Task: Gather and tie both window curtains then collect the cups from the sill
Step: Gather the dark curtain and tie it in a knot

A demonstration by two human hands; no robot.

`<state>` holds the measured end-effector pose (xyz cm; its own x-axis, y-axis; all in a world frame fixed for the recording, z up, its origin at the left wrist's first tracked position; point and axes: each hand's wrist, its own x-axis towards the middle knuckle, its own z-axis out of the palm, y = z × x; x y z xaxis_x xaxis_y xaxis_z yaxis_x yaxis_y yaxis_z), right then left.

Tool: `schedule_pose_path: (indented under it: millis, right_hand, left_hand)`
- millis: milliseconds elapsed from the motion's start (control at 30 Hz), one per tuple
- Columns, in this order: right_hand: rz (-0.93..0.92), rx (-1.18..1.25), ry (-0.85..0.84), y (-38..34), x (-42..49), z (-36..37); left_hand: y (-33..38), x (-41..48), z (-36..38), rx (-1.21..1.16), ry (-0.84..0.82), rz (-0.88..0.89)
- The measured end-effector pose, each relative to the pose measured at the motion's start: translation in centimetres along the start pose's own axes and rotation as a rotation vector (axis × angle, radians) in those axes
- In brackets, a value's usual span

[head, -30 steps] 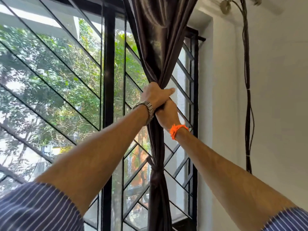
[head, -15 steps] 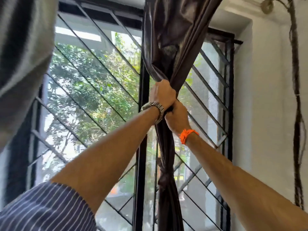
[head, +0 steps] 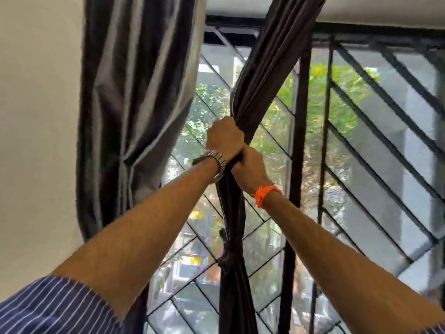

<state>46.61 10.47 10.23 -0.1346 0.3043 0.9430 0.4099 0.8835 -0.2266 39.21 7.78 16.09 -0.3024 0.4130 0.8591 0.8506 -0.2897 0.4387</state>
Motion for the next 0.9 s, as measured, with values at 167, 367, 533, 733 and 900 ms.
schedule_pose_path:
  millis: [167, 367, 533, 733, 900]
  right_hand:
    - [-0.06, 0.055, -0.058, -3.9, 1.1, 7.2]
    - [-0.095, 0.131, -0.058, -8.4, 1.9, 13.8]
    - [-0.097, 0.181, -0.092, -10.9, 2.3, 18.0]
    - [-0.081, 0.247, -0.151, -12.4, 2.7, 21.4]
    - [-0.093, 0.259, -0.156, -12.6, 2.6, 21.9]
  left_hand:
    - [-6.8, 1.6, -4.7, 0.067, 0.086, -0.056]
    - [-12.8, 3.4, -9.3, 0.111, 0.14, -0.071]
    - [-17.2, 4.9, -11.8, 0.116, 0.168, -0.091]
    - [-20.1, 5.3, -13.9, 0.148, 0.181, -0.069]
    - [-20.3, 5.4, -14.4, 0.137, 0.171, -0.084]
